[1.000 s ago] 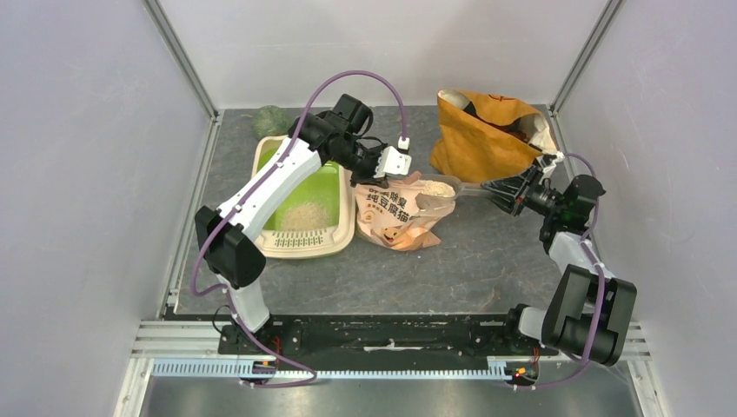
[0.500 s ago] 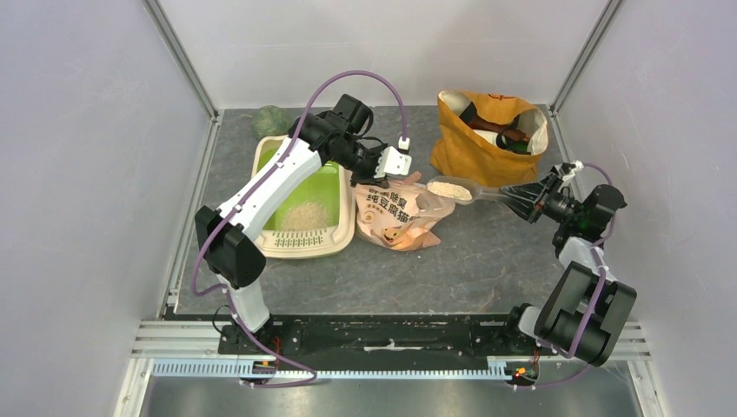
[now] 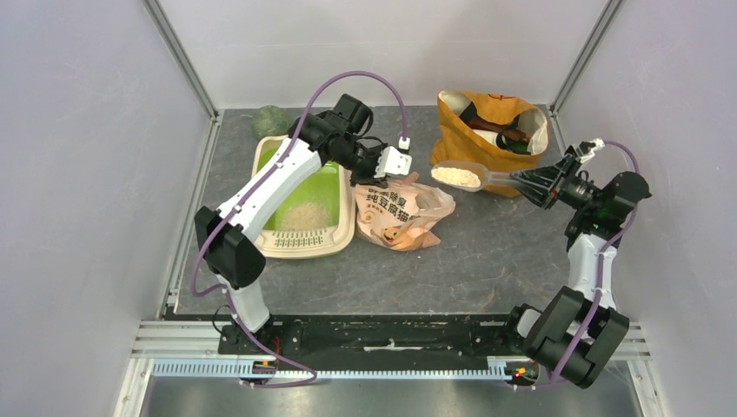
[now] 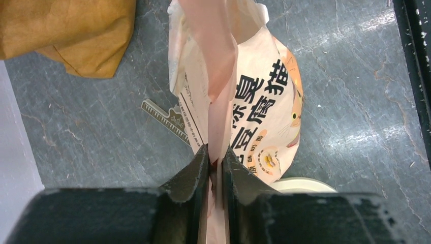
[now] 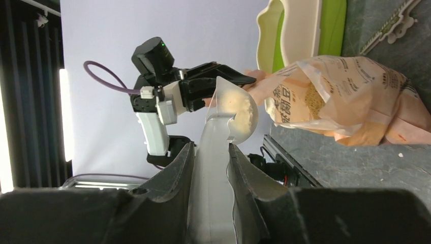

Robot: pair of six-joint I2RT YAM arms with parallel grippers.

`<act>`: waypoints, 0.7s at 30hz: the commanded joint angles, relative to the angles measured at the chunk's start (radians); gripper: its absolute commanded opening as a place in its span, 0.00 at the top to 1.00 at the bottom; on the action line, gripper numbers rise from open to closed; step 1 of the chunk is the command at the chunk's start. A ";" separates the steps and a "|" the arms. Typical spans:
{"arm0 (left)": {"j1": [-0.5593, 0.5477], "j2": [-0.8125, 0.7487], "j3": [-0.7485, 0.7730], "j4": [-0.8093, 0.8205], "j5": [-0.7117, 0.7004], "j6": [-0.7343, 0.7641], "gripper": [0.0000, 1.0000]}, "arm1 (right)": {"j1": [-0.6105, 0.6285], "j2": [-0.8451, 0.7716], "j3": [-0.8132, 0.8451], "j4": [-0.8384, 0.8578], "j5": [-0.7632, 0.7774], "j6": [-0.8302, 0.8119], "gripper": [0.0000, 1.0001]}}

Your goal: Fill the litter box with clean litter

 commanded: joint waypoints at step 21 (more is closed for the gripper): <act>0.101 -0.255 -0.001 0.099 -0.065 -0.143 0.08 | 0.371 0.183 0.292 0.200 0.393 0.288 1.00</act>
